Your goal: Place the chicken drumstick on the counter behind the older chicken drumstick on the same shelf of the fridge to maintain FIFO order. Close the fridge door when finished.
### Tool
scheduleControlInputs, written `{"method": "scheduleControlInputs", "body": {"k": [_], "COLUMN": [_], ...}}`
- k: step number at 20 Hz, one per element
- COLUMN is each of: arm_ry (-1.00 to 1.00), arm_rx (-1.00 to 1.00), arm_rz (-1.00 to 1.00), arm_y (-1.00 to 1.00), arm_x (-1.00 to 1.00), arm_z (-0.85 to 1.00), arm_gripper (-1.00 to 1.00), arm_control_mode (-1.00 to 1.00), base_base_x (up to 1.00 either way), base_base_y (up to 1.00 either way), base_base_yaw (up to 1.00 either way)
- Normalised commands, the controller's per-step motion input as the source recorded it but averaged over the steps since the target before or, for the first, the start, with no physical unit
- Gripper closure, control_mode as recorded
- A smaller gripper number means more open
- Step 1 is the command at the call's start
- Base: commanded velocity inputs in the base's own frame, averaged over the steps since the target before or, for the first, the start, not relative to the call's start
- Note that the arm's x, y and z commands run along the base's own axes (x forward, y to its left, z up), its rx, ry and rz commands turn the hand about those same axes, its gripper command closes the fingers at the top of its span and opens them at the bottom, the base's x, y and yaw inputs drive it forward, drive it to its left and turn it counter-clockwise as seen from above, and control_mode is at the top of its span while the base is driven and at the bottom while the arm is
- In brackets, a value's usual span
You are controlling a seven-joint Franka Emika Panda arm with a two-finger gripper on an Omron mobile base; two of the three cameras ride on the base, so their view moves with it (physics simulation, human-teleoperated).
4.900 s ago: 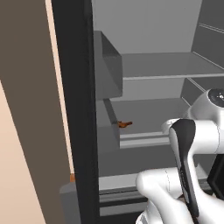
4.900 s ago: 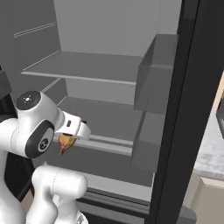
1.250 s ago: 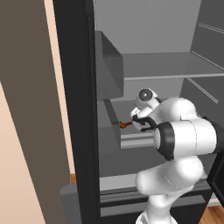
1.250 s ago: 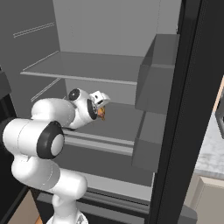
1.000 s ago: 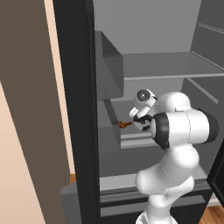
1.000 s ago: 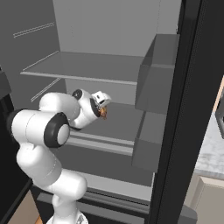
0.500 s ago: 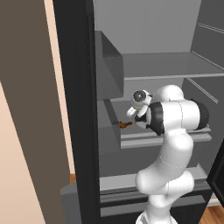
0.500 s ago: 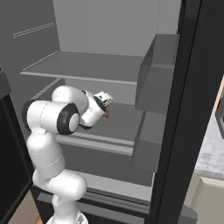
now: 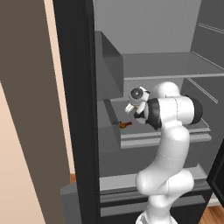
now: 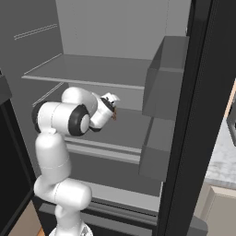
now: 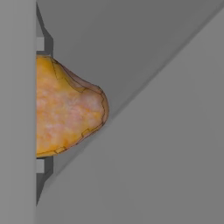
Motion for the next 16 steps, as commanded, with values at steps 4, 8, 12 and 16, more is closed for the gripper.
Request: {"method": "scheduleControlInputs", "body": {"k": [4,8,12,16], "arm_ry": [0.00,-0.01,-0.05,0.00], "arm_rx": [-0.02,0.00,0.00,0.00], "arm_rz": [0.00,0.00,0.00,0.00], "arm_y": [0.02,0.04,0.03,0.00], "arm_x": [0.07,-0.03,-0.22,-0.26], "arm_z": [-0.33,-0.09,0.00,0.02], "arm_gripper": [-1.00,-1.00,-1.00,-1.00], "arm_control_mode": [-1.00,-1.00,-1.00,-1.00], "base_base_x": [0.00,0.00,0.00,0.00], "base_base_y": [0.00,0.00,0.00,0.00], "base_base_yaw": [0.00,0.00,0.00,0.00]}}
